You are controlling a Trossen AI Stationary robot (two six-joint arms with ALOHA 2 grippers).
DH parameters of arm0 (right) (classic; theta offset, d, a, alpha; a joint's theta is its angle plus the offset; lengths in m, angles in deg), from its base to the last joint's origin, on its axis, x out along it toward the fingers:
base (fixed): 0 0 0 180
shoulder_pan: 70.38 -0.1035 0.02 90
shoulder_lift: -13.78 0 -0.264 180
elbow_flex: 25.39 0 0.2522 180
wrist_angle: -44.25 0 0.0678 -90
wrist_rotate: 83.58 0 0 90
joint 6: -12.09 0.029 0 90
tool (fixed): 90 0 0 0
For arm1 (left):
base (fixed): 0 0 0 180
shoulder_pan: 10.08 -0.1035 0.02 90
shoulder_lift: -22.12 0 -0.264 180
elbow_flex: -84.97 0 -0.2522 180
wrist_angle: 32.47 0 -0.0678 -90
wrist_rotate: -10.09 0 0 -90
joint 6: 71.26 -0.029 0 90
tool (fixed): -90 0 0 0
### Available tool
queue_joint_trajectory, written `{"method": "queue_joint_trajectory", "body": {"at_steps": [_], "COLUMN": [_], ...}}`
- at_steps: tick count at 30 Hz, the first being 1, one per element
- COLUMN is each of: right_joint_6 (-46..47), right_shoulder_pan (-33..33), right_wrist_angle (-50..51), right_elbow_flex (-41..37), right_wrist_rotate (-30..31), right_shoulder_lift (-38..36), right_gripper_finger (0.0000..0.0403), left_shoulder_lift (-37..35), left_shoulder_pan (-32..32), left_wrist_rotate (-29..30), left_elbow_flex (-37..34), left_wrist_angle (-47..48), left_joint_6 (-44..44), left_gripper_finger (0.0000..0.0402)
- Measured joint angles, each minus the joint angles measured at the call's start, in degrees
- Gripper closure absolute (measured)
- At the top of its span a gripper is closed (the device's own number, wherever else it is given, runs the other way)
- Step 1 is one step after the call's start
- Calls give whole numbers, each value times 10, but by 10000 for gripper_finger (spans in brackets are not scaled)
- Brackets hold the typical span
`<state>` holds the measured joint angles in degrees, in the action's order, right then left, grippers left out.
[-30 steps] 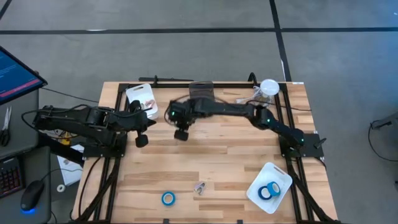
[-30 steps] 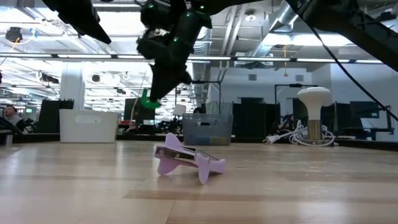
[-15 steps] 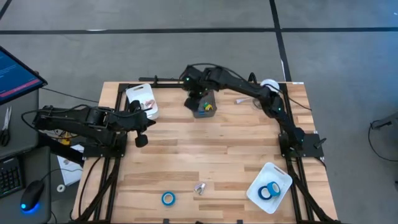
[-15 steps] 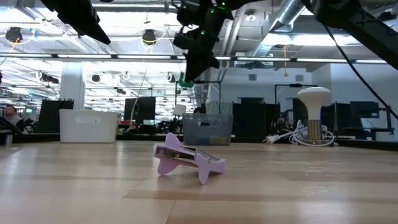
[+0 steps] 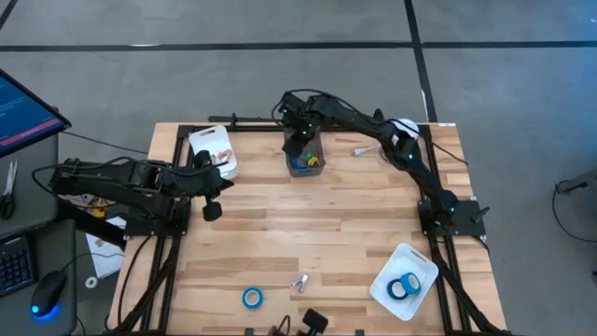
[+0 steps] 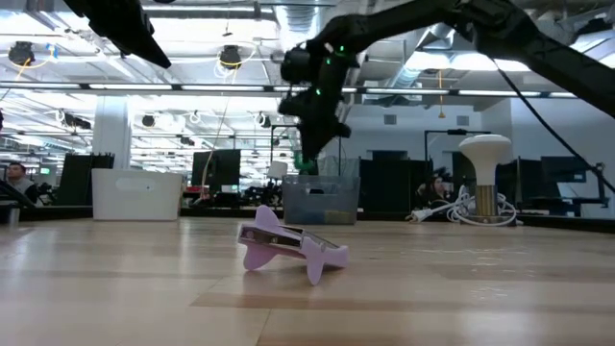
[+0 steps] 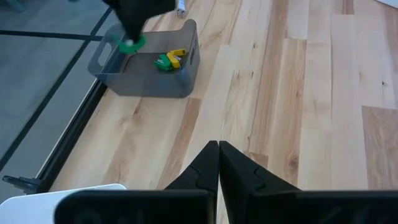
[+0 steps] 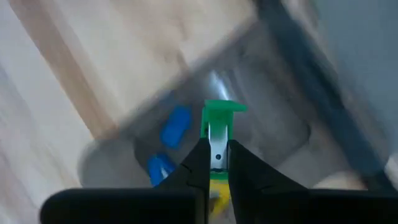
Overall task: Pick and place Stapler, Stapler remover, tape
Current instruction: Put the green stapler into the black bin
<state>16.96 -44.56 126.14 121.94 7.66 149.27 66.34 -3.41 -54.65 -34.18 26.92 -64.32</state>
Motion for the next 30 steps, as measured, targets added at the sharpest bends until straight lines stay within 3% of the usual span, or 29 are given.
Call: {"method": "queue_joint_trajectory", "body": {"at_steps": [12, 26, 30], "right_joint_6": [17, 20, 21], "right_shoulder_pan": [24, 29, 27], "right_wrist_angle": [-12, -5, -6], "right_elbow_flex": [1, 1, 1], "right_wrist_rotate": [-29, -46, -45], "right_shoulder_lift": [44, 45, 45], "right_gripper_finger": [377, 370, 351], "left_shoulder_lift": [0, 0, 0], "left_shoulder_pan": [0, 0, 0], "left_wrist_rotate": [0, 0, 0], "left_elbow_flex": [0, 0, 0], "left_wrist_angle": [0, 0, 0], "left_joint_6": [15, 15, 15], "left_gripper_finger": [398, 398, 398]}}
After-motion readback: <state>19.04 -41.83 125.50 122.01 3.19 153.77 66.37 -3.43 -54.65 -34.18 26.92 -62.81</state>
